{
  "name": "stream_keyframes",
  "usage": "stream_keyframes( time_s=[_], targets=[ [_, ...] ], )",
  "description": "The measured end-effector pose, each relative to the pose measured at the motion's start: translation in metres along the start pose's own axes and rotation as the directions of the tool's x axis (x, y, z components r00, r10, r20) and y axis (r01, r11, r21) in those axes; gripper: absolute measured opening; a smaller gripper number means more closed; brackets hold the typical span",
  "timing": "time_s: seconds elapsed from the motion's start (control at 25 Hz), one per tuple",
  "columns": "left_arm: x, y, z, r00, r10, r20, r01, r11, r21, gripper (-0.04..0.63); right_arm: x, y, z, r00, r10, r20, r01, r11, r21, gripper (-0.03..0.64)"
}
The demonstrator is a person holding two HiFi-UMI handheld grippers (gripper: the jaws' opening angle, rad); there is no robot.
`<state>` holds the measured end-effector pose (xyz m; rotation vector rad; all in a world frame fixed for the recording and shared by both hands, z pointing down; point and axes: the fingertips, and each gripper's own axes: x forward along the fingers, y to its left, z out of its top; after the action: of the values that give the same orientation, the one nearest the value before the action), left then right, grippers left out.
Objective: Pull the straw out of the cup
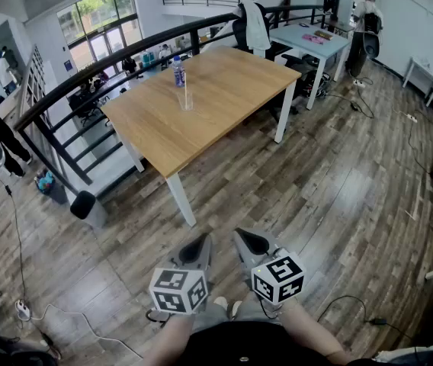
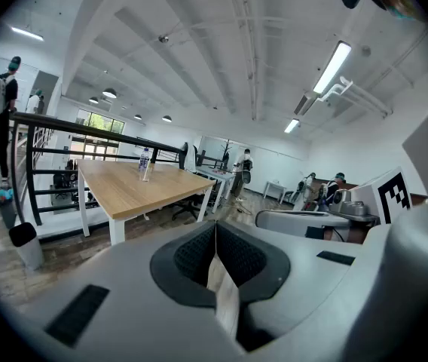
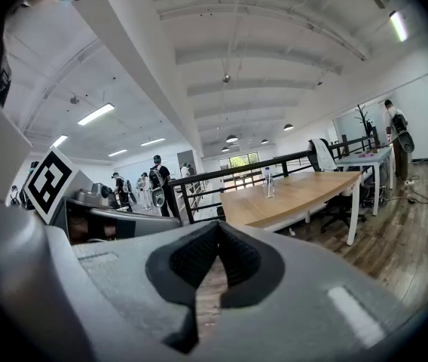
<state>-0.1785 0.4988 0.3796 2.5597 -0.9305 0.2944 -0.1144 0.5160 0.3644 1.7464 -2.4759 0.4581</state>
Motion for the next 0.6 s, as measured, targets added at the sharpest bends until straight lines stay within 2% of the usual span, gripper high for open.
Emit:
stream_keyframes(
  time_s=[0.4,0.6],
  targets=[
    [0.0022,0.0052,-0.0064,1.000,-0.022,-0.014,0.022,1.000,-0.010,0.017,-0.0030,-0.0049,-0.0051,1.000,-0.020,-0.011,0.020,1.000,-0.001,-0.003],
    [0.0075,-0.0004,-0.0055,1.000,-0.031,0.000,0.031,0.999,-0.007,0.017,-0.0064,-0.0046,0.0006,0.999,0.031,0.031,-0.032,0.999,0.024,-0.002]
  ],
)
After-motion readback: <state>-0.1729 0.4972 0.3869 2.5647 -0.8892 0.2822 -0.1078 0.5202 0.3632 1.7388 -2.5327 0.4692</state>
